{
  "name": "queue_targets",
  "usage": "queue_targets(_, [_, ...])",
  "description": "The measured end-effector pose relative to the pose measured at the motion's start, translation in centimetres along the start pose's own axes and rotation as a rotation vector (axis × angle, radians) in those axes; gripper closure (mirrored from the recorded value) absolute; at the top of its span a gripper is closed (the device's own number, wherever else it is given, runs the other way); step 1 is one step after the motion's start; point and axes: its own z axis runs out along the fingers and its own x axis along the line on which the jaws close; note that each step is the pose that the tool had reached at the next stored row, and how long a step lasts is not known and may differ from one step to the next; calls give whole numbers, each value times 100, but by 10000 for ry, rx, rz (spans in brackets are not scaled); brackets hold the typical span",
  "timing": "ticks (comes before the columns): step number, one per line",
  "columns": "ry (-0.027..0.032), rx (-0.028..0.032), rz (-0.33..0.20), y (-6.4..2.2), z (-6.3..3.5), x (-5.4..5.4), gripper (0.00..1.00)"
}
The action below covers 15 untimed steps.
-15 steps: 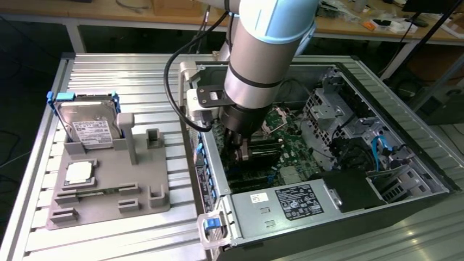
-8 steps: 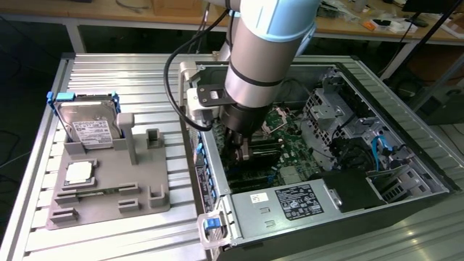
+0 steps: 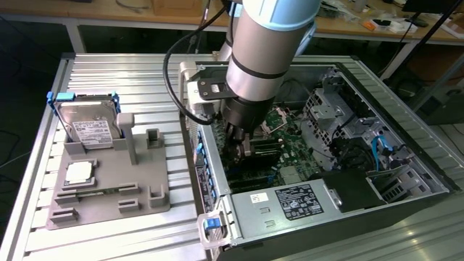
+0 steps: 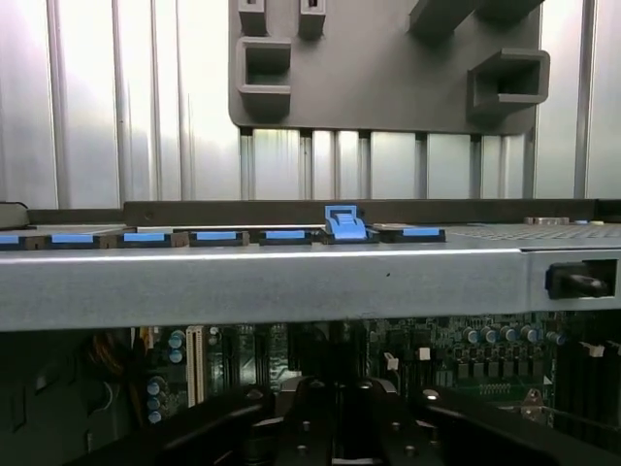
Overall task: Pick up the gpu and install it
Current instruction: 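Press down on the gpu until it lock into place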
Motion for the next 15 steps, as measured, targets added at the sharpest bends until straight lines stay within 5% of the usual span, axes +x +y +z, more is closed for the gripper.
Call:
queue_targets(11, [-3,71,2,5,-139,-13,89])
queue_targets(13, [-8,-6,44,5,-140,-13,89])
queue_targets(15, [-15,-198,103,5,-141,-15,89])
